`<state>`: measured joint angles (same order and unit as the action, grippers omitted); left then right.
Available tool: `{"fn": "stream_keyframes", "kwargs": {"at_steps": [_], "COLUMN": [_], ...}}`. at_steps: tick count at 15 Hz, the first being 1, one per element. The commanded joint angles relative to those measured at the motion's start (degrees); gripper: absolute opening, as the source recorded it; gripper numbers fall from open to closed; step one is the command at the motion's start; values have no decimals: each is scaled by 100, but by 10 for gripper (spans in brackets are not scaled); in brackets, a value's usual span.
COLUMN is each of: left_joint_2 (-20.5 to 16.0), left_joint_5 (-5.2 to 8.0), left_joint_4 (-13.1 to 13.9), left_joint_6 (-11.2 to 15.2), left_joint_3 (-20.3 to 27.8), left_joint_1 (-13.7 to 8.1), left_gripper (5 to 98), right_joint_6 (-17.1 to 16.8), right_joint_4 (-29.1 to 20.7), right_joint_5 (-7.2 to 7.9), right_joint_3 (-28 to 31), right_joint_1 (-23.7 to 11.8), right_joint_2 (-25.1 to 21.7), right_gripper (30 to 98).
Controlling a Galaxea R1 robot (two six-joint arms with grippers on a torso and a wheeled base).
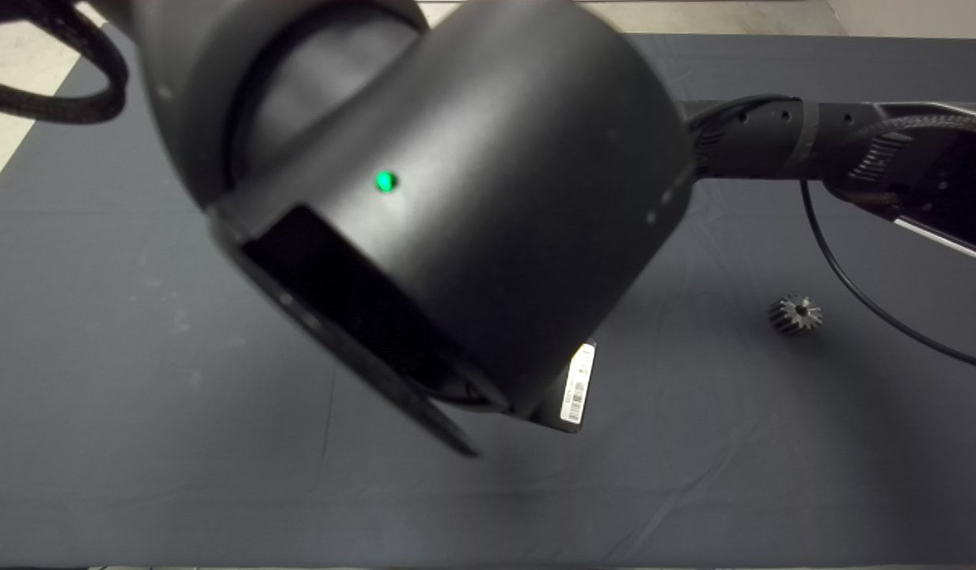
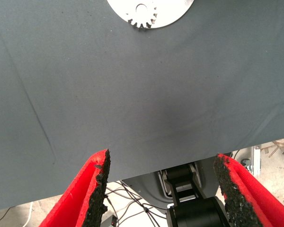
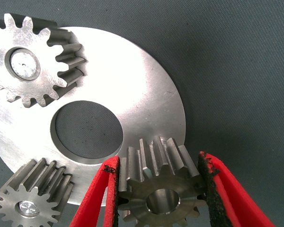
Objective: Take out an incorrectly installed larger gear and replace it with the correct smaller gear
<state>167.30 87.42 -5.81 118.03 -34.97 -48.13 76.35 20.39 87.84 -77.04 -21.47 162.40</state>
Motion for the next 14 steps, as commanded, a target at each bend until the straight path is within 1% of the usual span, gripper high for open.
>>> {"fn": "stream_keyframes", "kwargs": {"at_steps": [1, 14], "left_joint_2": [0, 7], "left_joint_5": [407, 407], "left_joint_4": [19, 19], "left_joint_6": [27, 36], "left_joint_3": [63, 71], "left_joint_1": [-109, -109], "left_gripper": [546, 546], "right_joint_6": [-15, 55], "right_joint_4": [254, 246], "right_joint_5": [357, 348], "right_joint_3": [14, 123], "right_joint_1": [-121, -121], "right_joint_2": [51, -28], "right_gripper": [354, 353]}}
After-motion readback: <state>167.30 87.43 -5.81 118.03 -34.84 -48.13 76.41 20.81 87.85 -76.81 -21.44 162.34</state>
